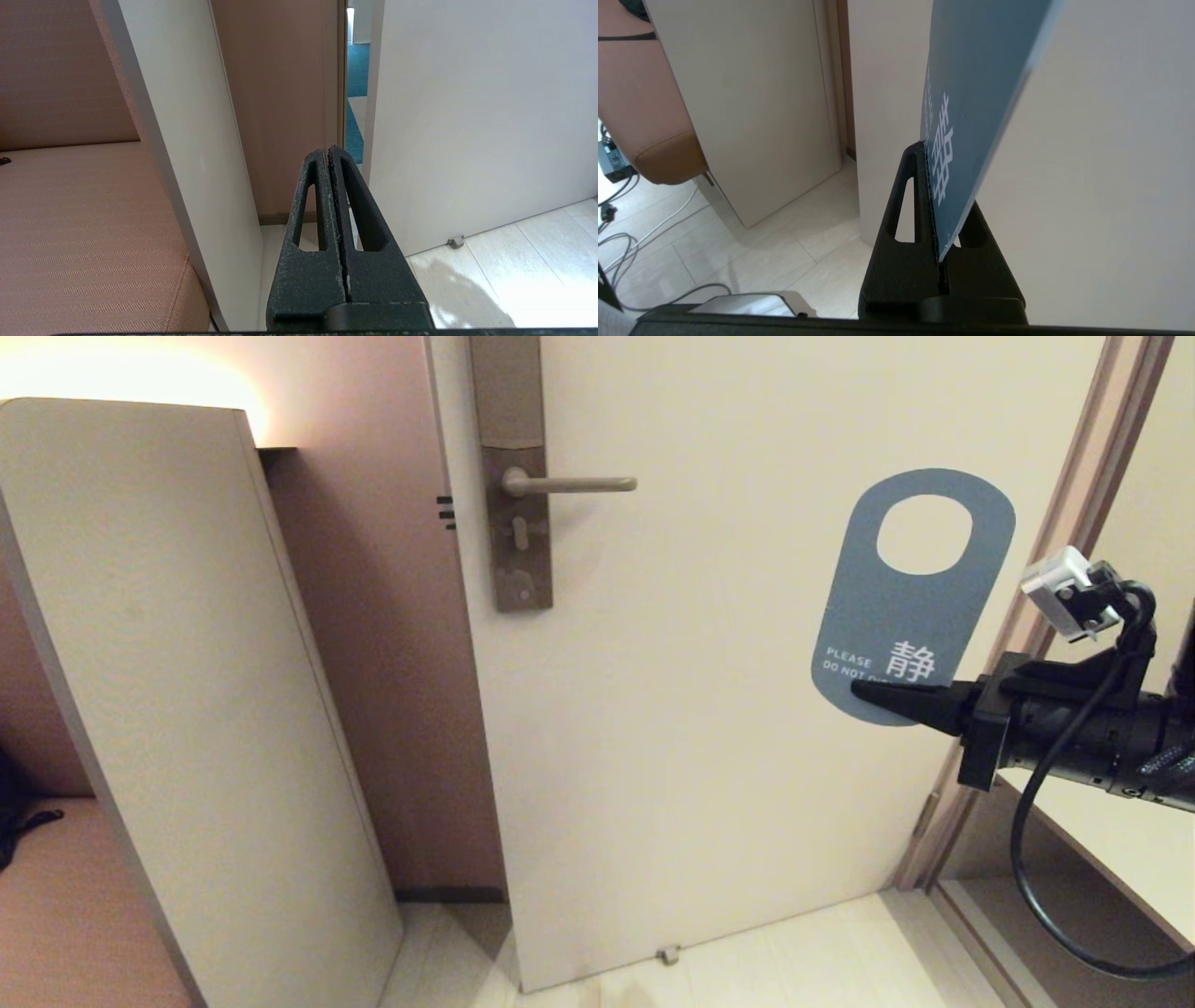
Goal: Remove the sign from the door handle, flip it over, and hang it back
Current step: Hang the sign back with the other side facing out
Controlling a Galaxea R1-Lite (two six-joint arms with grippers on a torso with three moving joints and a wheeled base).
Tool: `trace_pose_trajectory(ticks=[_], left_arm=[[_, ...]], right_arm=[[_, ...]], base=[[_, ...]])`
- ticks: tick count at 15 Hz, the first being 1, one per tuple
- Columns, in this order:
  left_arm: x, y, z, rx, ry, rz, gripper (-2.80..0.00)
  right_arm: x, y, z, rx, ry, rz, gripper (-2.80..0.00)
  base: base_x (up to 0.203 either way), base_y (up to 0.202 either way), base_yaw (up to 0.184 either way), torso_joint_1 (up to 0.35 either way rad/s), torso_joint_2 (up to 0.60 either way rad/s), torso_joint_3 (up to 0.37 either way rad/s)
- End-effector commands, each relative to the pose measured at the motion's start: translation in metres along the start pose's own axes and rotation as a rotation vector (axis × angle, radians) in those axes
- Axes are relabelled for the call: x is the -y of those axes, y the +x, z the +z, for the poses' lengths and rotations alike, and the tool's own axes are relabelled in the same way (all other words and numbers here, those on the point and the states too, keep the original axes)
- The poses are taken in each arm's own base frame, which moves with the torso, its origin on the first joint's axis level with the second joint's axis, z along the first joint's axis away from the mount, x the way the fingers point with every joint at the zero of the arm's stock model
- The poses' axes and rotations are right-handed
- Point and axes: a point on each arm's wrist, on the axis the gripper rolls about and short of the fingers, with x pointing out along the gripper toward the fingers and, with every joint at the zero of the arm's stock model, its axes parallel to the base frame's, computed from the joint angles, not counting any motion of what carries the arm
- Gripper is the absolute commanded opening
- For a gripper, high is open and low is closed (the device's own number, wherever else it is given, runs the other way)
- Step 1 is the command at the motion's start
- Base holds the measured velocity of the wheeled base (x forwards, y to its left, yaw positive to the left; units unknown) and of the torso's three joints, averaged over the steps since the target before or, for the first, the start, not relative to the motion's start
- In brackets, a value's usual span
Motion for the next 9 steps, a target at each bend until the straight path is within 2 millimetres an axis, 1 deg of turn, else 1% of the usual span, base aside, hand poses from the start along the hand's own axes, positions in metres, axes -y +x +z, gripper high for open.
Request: trace_pose_trajectory(ticks=[1, 5, 9], left_arm=[[0.000, 0.000, 0.000, -0.002, 0.000, 0.000, -2.80], [0.000, 0.000, 0.000, -0.002, 0.000, 0.000, -2.80], [0.000, 0.000, 0.000, -0.002, 0.000, 0.000, -2.80]], right_arm=[[0.004, 0.011, 0.001, -0.004, 0.000, 0.012, -2.80], [0.014, 0.026, 0.017, 0.032, -0.022, 0.010, -2.80], [0.021, 0.037, 0.021, 0.035, -0.048, 0.010, -2.80]], base=[[0.000, 0.000, 0.000, 0.000, 0.00, 0.000], [0.000, 0.000, 0.000, 0.000, 0.00, 0.000], [0.000, 0.000, 0.000, 0.000, 0.00, 0.000]])
